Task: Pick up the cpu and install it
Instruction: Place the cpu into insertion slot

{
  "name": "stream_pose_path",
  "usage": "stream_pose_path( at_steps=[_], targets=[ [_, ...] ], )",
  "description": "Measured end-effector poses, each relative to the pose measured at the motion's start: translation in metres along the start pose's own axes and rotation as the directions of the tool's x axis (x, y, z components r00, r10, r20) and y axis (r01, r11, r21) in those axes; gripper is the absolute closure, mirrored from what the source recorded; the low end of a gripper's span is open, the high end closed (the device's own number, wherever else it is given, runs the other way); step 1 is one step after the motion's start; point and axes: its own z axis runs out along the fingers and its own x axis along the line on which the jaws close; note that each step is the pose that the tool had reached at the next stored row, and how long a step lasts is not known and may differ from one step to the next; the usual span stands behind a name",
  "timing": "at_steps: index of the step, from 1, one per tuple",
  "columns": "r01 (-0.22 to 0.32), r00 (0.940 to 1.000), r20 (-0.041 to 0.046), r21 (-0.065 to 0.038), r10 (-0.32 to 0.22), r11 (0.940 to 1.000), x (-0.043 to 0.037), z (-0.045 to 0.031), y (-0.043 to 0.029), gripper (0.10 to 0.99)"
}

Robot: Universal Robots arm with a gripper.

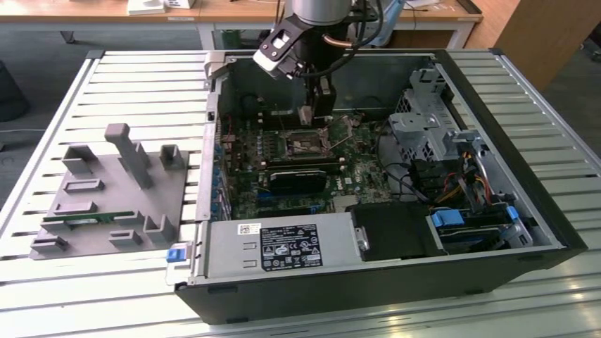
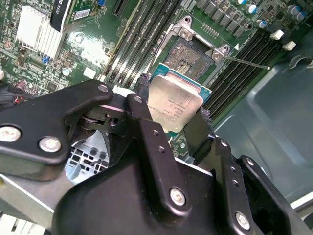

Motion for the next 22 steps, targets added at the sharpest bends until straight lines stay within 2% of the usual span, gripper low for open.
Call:
stream_pose_path(
  at_steps=[15, 22],
  targets=[
    [0.0, 1.0, 0.0007, 0.0, 0.0, 1.0, 0.0, 0.0052, -0.0002, 0.549],
    [-0.001, 1.0, 0.0009, 0.003, 0.001, 1.0, 0.0024, 0.0133, -0.0005, 0.549]
  ],
)
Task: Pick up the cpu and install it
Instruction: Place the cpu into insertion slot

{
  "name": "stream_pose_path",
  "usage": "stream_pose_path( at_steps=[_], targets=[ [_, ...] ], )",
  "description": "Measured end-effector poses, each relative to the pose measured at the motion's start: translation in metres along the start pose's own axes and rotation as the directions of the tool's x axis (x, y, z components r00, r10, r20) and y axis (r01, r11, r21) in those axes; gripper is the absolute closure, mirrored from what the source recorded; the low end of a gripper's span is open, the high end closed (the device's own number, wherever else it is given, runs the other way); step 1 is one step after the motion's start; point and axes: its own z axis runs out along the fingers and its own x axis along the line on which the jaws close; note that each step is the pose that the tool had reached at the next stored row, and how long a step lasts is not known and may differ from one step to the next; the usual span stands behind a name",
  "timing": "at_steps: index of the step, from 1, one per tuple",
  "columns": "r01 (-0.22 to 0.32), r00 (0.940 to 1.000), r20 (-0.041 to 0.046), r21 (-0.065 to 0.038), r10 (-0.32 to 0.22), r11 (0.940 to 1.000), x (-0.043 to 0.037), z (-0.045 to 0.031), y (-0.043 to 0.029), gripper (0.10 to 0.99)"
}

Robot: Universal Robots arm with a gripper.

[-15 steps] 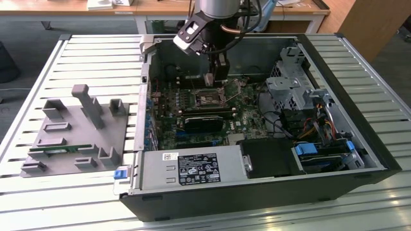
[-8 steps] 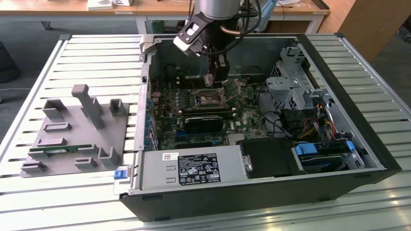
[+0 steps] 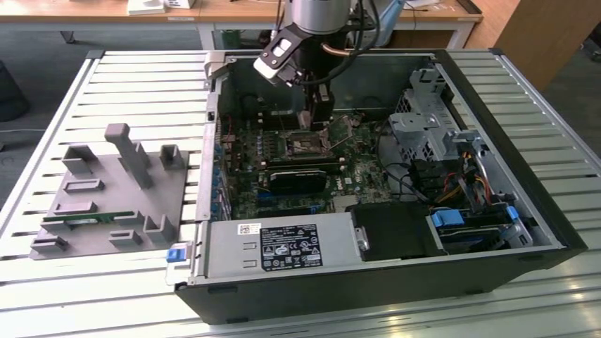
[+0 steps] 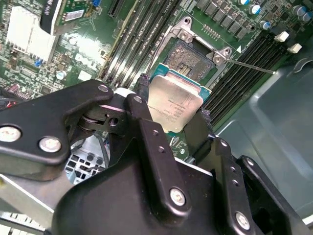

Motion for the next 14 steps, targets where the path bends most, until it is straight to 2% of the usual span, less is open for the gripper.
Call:
stream_pose_path(
  at_steps=[14],
  targets=[
    [-0.021, 0.9998, 0.0014, 0.001, 0.021, 0.9998, 0.0015, 0.0128, -0.0005, 0.549]
  ],
)
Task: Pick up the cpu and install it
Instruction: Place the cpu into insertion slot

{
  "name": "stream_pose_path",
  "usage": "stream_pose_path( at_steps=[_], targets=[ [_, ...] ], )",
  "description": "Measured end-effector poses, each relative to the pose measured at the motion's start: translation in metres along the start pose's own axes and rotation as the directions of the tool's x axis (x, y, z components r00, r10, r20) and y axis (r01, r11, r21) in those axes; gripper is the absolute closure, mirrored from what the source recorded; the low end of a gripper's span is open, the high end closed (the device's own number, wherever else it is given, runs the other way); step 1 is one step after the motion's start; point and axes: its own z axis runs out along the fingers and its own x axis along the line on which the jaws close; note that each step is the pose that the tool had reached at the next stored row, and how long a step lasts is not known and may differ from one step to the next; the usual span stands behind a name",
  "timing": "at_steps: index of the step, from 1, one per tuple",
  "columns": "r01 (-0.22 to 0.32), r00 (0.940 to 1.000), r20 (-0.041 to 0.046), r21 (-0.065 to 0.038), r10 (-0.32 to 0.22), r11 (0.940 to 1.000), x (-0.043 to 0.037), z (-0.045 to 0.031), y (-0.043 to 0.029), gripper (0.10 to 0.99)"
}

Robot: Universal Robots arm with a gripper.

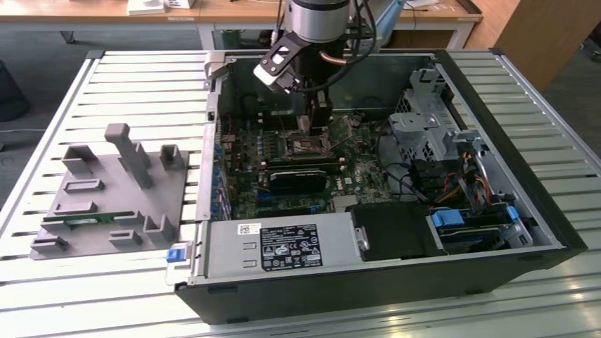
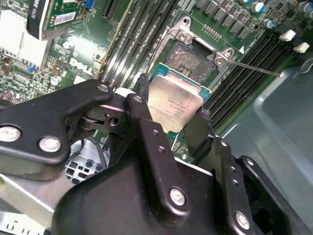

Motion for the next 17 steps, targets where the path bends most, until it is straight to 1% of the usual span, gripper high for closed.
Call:
stream_pose_path(
  at_steps=[11, 14, 15, 17],
  targets=[
    [0.0, 1.0, 0.0, 0.0, 0.0, 1.0, 0.0043, 0.0157, -0.0006, 0.549],
    [0.0, 1.0, 0.0, -0.001, 0.0, 1.0, 0.0062, 0.0182, -0.0006, 0.549],
    [0.0, 1.0, -0.0001, -0.003, 0.0, 1.0, 0.0066, 0.0188, -0.0007, 0.549],
    [0.0, 1.0, 0.0, -0.018, 0.0, 0.9998, 0.0067, 0.0198, -0.0015, 0.549]
  ],
)
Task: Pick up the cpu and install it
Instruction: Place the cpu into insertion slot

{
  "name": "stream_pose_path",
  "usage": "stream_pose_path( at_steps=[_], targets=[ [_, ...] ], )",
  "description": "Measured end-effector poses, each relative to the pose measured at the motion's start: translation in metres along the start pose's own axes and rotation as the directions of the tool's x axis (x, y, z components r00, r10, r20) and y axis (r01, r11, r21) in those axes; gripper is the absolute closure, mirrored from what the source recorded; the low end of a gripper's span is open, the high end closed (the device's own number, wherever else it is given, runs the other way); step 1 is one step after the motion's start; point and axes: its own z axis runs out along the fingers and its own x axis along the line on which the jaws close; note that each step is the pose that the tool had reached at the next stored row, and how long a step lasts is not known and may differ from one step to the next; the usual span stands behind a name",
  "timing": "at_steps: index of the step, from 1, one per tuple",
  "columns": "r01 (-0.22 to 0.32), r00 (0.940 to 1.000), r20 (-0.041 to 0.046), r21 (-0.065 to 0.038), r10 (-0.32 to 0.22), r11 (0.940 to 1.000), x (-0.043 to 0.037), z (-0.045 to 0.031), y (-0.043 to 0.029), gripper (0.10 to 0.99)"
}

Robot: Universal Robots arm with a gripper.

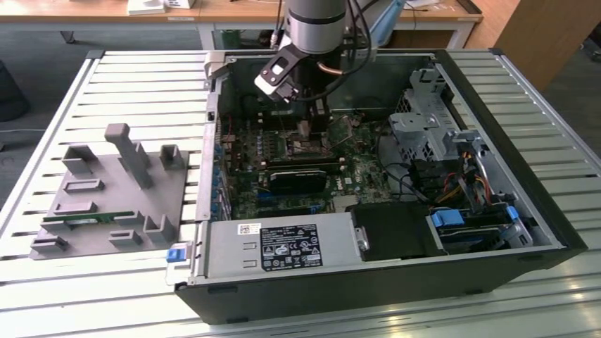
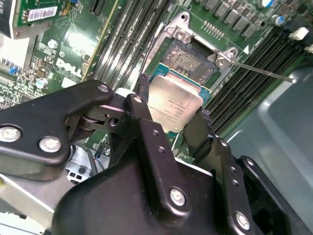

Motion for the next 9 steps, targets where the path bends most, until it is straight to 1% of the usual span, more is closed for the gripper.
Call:
stream_pose_path(
  at_steps=[1, 2, 7, 9],
  targets=[
    [0.0, 1.0, 0.0001, -0.006, 0.0, 1.0, 0.0002, 0.0008, -0.0003, 0.549],
    [0.0, 1.0, 0.0002, -0.01, 0.0, 1.0, 0.0003, 0.0016, -0.0008, 0.549],
    [0.0, 1.0, 0.0003, -0.01, 0.0, 0.9999, 0.0009, 0.0053, -0.0027, 0.549],
    [-0.003, 1.0, 0.0005, -0.01, 0.003, 0.9999, 0.0009, 0.0063, -0.0051, 0.549]
  ],
)
